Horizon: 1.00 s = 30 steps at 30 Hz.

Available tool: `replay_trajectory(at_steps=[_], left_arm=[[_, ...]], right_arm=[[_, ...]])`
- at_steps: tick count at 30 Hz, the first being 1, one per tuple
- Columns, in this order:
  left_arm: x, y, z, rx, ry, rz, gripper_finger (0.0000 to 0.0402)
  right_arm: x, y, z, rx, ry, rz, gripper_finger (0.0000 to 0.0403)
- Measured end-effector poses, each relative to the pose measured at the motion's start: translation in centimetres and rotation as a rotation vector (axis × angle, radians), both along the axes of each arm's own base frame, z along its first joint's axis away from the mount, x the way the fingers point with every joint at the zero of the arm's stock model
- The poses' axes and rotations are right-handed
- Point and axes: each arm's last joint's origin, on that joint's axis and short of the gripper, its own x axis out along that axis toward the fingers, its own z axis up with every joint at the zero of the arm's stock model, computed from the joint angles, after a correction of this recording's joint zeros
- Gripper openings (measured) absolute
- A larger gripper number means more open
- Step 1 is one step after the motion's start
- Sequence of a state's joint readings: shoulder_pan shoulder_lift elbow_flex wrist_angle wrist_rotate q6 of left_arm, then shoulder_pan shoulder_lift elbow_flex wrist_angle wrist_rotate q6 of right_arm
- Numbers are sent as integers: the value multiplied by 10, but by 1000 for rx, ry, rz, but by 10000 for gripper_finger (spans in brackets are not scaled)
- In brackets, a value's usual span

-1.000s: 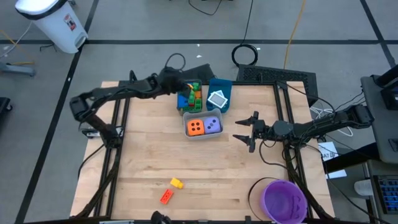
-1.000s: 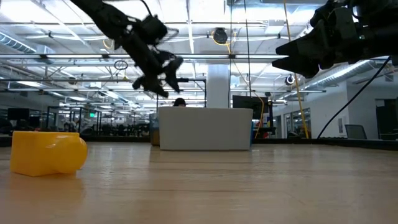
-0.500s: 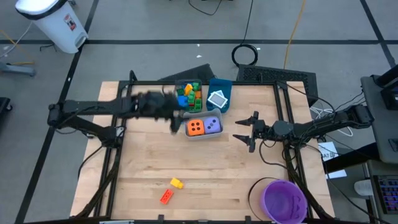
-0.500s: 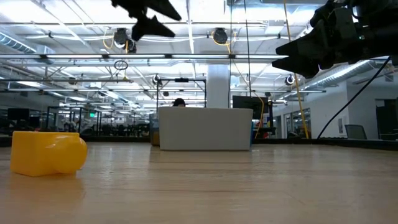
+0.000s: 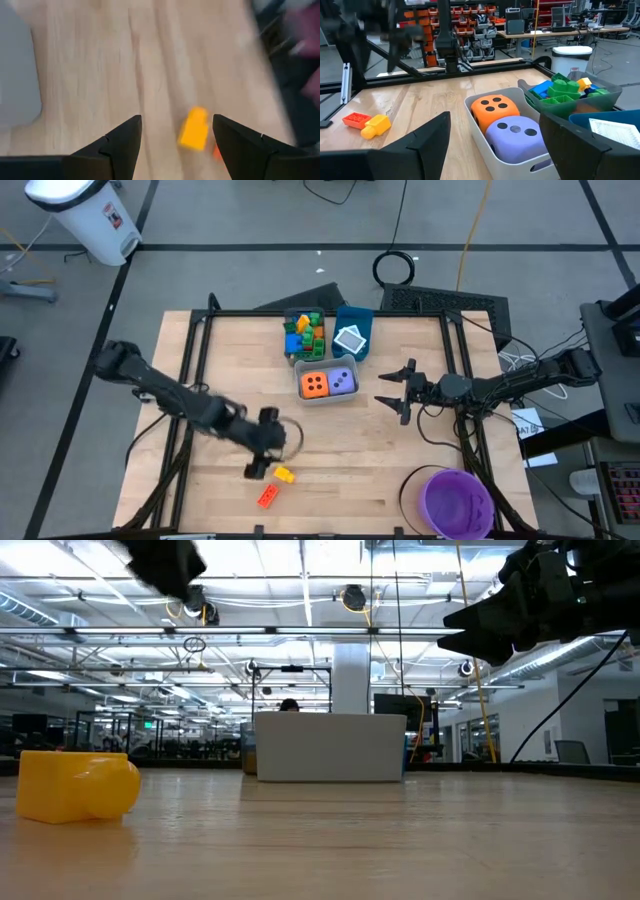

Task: Pick & Place Toys
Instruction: Put the yellow game piece into the black bin

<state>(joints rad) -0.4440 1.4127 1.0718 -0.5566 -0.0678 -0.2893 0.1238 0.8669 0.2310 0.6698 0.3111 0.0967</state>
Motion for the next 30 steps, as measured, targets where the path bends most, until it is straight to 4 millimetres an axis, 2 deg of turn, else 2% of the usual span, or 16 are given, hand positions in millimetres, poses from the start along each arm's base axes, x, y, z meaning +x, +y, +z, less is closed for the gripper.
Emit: replay_trajectory(at_steps=[5, 11, 15, 19, 30], left_arm=[[8, -27, -44, 126, 129, -38, 248], [18, -43, -94, 200, 264, -63, 248], [24, -47, -109, 206, 289, -51, 248], [29, -47, -111, 182, 265, -45, 248], [25, -47, -88, 135, 179, -104, 248]], right_arm=[[0, 0, 0, 0, 0, 0, 279], [0, 0, 0, 0, 0, 0, 279], [0, 0, 0, 0, 0, 0, 279], [0, 0, 0, 0, 0, 0, 279], [0, 0, 0, 0, 0, 0, 279]])
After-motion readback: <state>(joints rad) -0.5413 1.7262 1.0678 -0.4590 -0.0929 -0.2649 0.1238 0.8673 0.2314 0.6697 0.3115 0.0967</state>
